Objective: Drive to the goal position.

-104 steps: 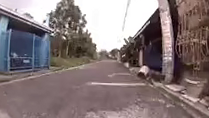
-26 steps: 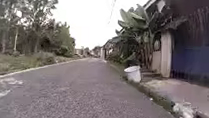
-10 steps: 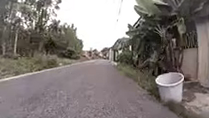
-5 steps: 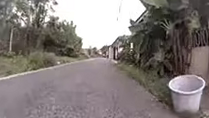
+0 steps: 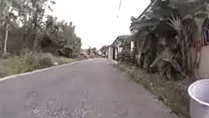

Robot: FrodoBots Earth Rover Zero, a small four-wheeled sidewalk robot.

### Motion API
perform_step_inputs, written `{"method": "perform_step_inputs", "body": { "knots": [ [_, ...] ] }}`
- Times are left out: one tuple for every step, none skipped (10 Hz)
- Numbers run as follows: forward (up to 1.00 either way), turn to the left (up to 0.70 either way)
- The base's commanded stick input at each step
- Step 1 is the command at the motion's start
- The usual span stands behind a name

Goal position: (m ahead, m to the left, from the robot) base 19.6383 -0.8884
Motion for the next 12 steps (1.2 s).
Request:
{"method": "perform_step_inputs", "body": {
  "knots": [
    [0.70,0.00],
    [0.70,0.00],
    [0.70,0.00],
    [0.70,0.00],
    [0.70,0.00],
    [0.70,0.00],
    [0.70,0.00],
    [0.70,0.00],
    [0.70,0.00],
    [0.70,0.00],
    [0.70,0.00],
    [0.70,0.00]
  ]
}}
